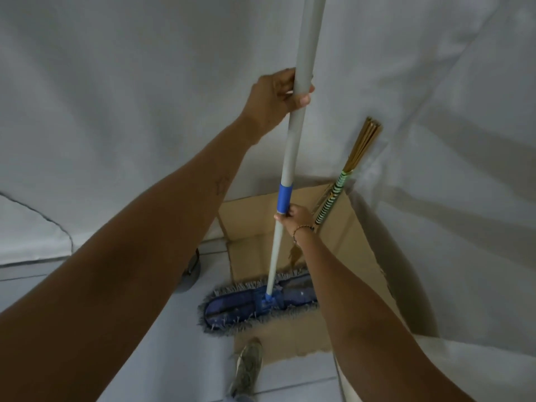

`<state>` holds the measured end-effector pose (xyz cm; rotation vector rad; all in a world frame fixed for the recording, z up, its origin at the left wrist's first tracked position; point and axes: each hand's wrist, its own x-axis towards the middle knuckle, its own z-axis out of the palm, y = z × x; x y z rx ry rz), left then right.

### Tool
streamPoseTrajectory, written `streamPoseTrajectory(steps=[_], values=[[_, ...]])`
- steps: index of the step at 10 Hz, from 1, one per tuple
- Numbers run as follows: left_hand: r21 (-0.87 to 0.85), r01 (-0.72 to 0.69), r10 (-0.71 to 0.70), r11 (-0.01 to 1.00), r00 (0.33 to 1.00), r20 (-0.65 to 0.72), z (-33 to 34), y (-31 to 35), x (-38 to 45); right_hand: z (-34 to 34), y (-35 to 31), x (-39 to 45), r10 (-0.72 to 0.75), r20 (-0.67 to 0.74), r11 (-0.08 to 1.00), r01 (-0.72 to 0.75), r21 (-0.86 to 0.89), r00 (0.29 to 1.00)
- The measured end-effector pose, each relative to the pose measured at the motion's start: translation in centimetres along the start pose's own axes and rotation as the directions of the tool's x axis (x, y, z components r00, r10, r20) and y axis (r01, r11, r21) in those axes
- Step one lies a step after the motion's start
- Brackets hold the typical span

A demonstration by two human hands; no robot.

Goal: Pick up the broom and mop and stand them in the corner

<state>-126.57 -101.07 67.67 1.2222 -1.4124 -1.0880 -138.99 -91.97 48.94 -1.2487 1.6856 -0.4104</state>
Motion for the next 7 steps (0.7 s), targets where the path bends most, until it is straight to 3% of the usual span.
streamPoseTrajectory(steps=[3,5,7], values=[[0.076,0.052,-0.047,0.996,0.997,-0.065,-0.1,-0.8,1.0,0.5,-1.6,1.4,0.106,0.018,0.994,-0.106,0.015,0.994],[0.220,0.131,-0.120,0.967,0.991,-0.060,-0.6,-2.6,-1.8,0.5,-0.6,0.3,0.054,0.019,0.998,-0.054,-0.011,0.998],[0.513,0.155,-0.178,0.844,0.984,-0.005,-2.6,-7.8,-8.0,0.6,2.4,-2.6,0.091,0.036,0.995,-0.090,-0.032,0.995]])
